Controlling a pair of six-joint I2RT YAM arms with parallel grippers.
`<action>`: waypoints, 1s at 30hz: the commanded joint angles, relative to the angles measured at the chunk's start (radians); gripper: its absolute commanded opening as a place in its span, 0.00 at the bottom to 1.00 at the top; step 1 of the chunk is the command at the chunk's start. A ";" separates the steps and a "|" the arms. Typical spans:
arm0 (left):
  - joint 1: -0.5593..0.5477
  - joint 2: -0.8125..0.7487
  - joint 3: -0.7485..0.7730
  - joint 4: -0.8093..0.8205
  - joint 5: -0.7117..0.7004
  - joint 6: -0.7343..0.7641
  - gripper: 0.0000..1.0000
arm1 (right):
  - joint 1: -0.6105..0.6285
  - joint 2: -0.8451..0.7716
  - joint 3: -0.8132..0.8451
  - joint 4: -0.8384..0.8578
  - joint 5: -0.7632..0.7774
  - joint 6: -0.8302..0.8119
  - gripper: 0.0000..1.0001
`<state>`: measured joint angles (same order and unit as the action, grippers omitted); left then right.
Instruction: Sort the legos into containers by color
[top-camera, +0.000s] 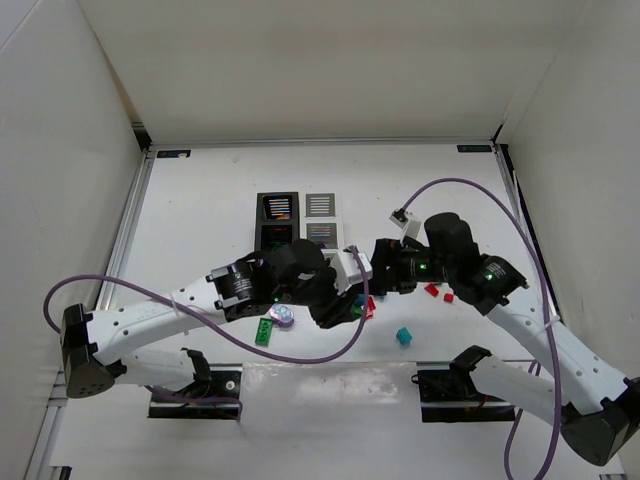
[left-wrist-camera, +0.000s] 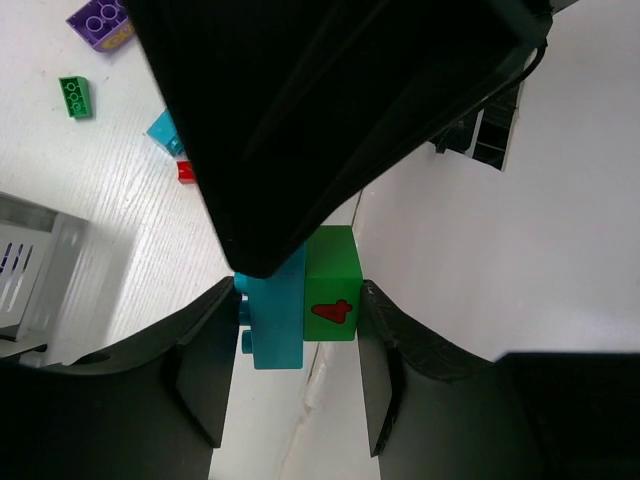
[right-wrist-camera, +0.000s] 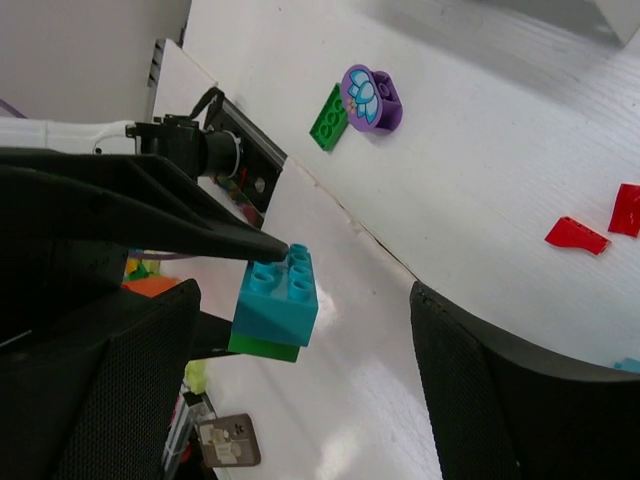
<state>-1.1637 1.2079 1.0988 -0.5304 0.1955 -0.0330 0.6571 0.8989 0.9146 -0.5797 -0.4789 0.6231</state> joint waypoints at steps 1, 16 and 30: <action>-0.013 -0.025 0.044 -0.002 -0.022 0.018 0.52 | 0.010 0.011 0.027 0.081 0.010 0.036 0.87; -0.016 0.005 0.081 -0.013 -0.059 0.025 0.52 | 0.056 0.023 0.033 0.081 -0.017 0.017 0.64; -0.024 0.021 0.104 -0.025 -0.076 0.065 0.52 | 0.059 0.028 0.040 0.093 -0.044 0.030 0.40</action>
<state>-1.1831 1.2327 1.1553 -0.5583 0.1349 0.0151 0.7200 0.9375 0.9150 -0.5125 -0.4984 0.6548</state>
